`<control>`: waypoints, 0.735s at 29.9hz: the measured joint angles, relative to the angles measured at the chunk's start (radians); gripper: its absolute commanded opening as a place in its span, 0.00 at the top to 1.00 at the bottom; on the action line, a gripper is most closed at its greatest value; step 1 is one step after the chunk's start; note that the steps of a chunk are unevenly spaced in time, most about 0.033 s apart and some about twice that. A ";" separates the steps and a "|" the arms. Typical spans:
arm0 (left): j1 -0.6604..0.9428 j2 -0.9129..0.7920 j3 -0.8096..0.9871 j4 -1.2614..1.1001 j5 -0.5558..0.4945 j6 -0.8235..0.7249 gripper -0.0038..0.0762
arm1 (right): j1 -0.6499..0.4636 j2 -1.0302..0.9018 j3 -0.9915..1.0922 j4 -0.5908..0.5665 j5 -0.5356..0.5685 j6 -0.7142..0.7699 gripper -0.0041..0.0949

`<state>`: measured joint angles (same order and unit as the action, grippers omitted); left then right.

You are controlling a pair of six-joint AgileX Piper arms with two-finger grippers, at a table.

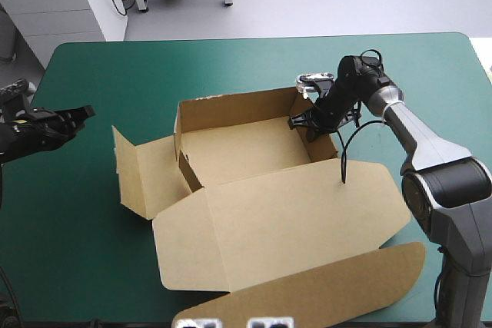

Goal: Fold the box

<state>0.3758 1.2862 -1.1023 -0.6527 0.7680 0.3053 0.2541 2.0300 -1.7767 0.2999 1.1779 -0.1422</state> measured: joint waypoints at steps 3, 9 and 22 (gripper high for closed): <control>0.081 0.000 0.000 -0.119 0.019 0.059 0.96 | -0.022 -0.038 0.000 0.024 -0.026 0.002 0.98; 0.186 0.030 0.000 -0.308 0.118 0.197 0.96 | -0.104 -0.144 0.000 0.132 -0.045 -0.017 0.98; 0.118 0.153 -0.001 -0.622 0.375 0.377 0.96 | -0.146 -0.327 -0.001 0.154 -0.117 -0.026 0.98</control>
<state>0.4937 1.4395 -1.1033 -1.2747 1.1428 0.6825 0.1082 1.7033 -1.7775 0.4539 1.0613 -0.1681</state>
